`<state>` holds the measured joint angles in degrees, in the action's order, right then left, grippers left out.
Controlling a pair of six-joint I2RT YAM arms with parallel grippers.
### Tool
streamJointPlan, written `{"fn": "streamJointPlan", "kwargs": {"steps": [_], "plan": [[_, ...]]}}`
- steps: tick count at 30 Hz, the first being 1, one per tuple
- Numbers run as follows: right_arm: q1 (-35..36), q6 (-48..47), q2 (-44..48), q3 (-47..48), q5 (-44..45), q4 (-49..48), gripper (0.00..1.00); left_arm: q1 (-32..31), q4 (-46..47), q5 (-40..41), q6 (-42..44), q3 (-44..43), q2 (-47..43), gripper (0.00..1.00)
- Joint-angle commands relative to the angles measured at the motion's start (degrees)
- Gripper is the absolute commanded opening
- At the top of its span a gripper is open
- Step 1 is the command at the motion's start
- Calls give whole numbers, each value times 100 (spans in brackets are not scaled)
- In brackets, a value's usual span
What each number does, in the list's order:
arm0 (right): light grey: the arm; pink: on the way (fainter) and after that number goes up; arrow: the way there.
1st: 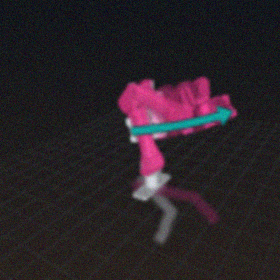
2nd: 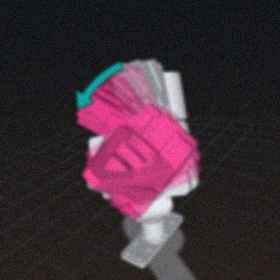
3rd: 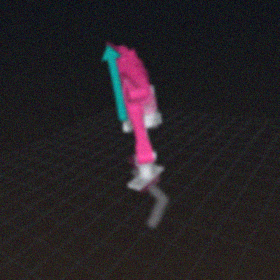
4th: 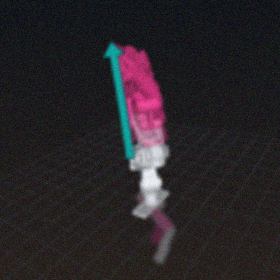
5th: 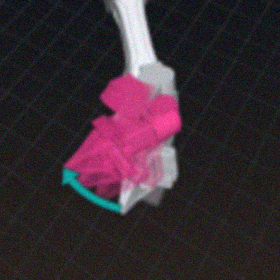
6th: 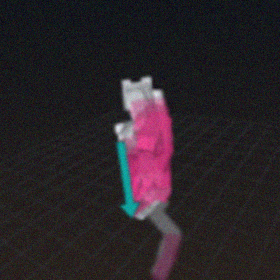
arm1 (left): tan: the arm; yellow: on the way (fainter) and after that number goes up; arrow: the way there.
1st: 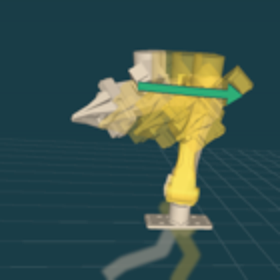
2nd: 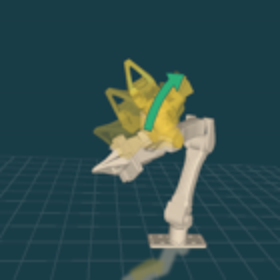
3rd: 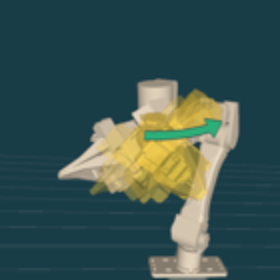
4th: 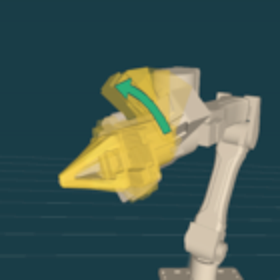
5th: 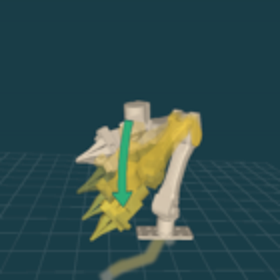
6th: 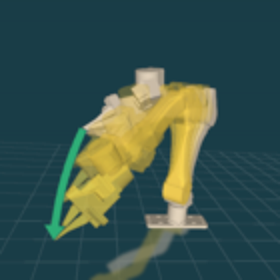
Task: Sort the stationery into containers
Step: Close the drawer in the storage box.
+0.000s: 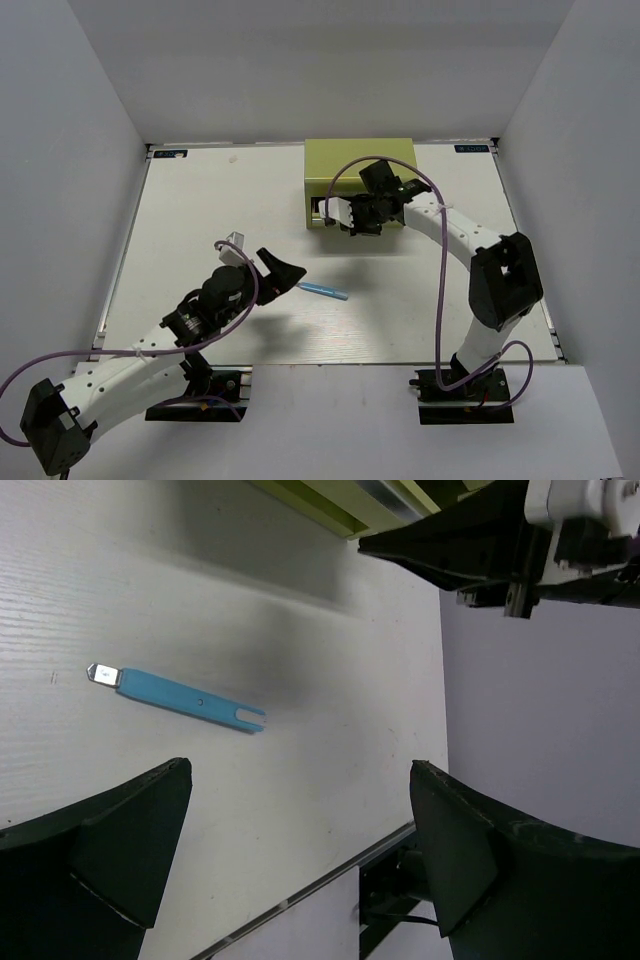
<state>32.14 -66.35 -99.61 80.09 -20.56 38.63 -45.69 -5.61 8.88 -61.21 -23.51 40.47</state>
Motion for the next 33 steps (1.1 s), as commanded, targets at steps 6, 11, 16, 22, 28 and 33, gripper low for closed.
{"fn": "streamJointPlan", "kwargs": {"steps": [6,11,16,22,28,33], "plan": [[-6,895,-181,15,1456,-1884,0,8,858,-79,-549,522,-13,100],[-24,1053,-427,155,1932,-2149,0,8,1097,-141,-603,584,250,100],[-24,1150,-603,287,2301,-2360,0,8,1360,-194,-603,470,602,100],[-129,1238,-612,279,2565,-2571,0,8,1650,-141,-603,233,1182,100],[-305,1352,-359,331,2128,-2204,0,8,2177,-19,-655,49,1788,94],[-305,1046,687,-334,23,-1254,0,60,2940,122,-655,-136,2612,63]]}}
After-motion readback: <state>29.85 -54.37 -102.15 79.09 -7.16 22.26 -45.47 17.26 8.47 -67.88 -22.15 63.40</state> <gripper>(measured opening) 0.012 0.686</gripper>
